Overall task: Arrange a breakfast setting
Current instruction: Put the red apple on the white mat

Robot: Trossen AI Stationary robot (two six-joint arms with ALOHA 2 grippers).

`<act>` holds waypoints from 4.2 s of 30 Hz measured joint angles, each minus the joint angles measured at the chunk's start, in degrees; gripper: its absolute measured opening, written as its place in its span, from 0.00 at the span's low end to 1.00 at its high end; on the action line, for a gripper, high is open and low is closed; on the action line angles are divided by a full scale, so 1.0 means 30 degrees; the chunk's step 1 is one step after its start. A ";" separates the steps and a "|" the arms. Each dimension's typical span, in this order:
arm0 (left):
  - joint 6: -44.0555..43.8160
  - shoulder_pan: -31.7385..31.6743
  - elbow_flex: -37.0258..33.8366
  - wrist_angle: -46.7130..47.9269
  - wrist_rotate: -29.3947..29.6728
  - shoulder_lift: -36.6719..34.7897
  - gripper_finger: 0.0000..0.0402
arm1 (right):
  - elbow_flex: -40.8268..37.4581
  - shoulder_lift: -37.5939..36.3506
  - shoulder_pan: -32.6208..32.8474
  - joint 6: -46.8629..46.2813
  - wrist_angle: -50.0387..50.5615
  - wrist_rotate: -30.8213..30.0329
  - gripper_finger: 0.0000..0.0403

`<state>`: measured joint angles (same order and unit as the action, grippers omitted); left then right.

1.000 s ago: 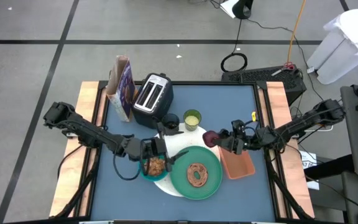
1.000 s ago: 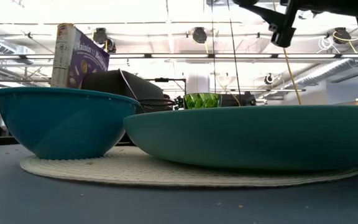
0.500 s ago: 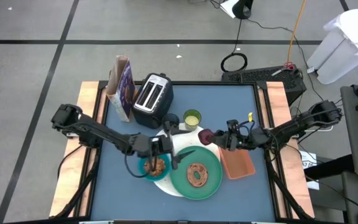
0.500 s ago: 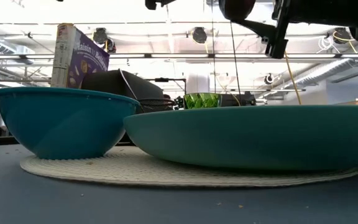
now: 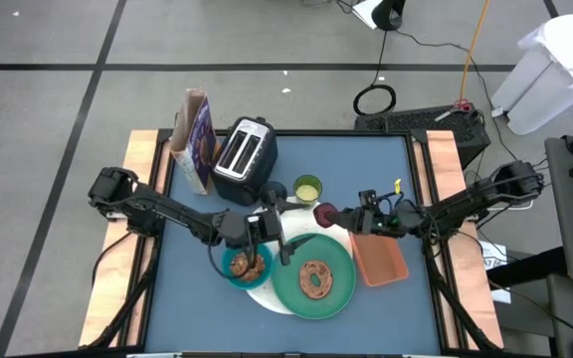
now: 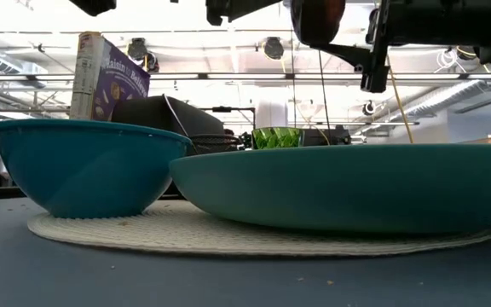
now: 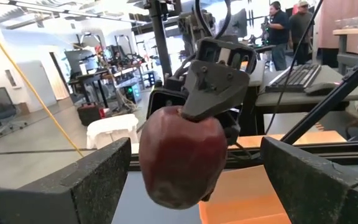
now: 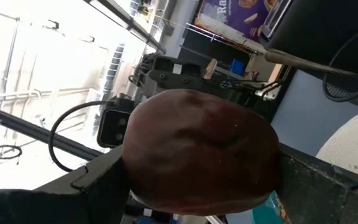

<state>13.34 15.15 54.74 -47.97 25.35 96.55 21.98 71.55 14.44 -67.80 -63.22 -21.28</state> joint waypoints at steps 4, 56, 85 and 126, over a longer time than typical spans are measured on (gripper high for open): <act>-0.0015 -0.0176 0.0000 -0.0001 -0.0026 0.0000 0.90 | 0.0000 0.0306 -0.0171 -0.0185 -0.0030 0.0007 0.81; -0.1438 -0.0484 0.0000 0.0324 0.0350 -0.0029 0.77 | 0.2798 0.3504 -0.0454 -0.1697 -0.0866 0.0117 0.81; -0.1639 -0.0558 0.0000 0.0430 0.0208 -0.0036 0.63 | 0.2798 0.3504 -0.0454 -0.1579 -0.0830 0.0119 0.89; -0.2561 -0.0565 0.0000 0.1126 0.0114 -0.0007 0.64 | 0.2776 0.2902 -0.0867 1.1553 0.0011 0.2614 0.98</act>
<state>5.66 13.45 54.74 -44.59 25.70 96.53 30.30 80.26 11.84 -33.14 -63.19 -13.44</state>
